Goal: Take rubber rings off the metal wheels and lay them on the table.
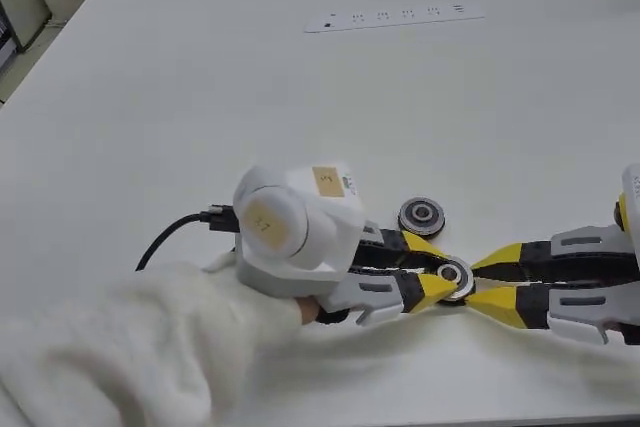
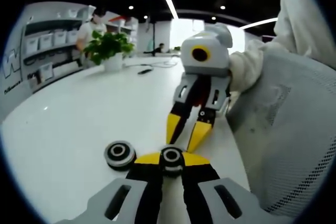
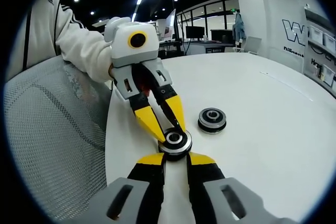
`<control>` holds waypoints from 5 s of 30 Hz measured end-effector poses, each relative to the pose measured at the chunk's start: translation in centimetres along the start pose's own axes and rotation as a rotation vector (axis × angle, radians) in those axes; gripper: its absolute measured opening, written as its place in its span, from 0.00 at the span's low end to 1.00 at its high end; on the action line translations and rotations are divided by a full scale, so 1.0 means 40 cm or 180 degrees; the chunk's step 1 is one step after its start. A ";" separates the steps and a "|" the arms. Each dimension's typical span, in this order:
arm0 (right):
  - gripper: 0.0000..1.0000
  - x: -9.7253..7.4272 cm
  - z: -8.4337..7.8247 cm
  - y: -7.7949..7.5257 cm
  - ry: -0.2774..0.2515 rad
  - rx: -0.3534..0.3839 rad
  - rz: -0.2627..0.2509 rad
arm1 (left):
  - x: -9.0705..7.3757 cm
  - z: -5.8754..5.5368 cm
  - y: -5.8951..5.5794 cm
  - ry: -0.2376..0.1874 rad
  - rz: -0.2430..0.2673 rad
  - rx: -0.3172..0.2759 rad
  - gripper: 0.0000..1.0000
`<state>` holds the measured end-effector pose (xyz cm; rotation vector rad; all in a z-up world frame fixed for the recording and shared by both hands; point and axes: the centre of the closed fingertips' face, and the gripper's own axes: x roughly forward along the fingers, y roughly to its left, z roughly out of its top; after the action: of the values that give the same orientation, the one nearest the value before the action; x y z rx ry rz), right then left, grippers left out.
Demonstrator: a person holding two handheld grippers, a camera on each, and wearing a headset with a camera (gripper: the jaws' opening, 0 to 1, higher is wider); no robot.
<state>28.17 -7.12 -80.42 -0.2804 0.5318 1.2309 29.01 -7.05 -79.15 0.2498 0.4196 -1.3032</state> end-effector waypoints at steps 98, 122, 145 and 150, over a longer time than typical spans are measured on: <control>0.00 -0.019 0.035 -0.006 -0.0351 0.1590 0.0024 | -0.010 -0.004 -0.014 -0.0138 -0.0072 0.0015 0.14; 0.00 -0.017 0.052 0.008 -0.0424 0.1617 0.0145 | -0.014 -0.006 -0.014 -0.0097 -0.0112 0.0037 0.14; 0.00 -0.020 0.075 0.014 -0.0605 0.1713 0.0247 | -0.015 -0.005 -0.018 -0.0087 -0.0106 0.0063 0.14; 0.00 -0.023 0.084 0.013 -0.0698 0.1820 0.0304 | -0.015 -0.005 -0.021 -0.0069 -0.0112 0.0093 0.14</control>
<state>28.24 -6.09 -77.04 0.3627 0.6852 1.1319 28.05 -6.65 -79.04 0.2533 0.3882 -1.3462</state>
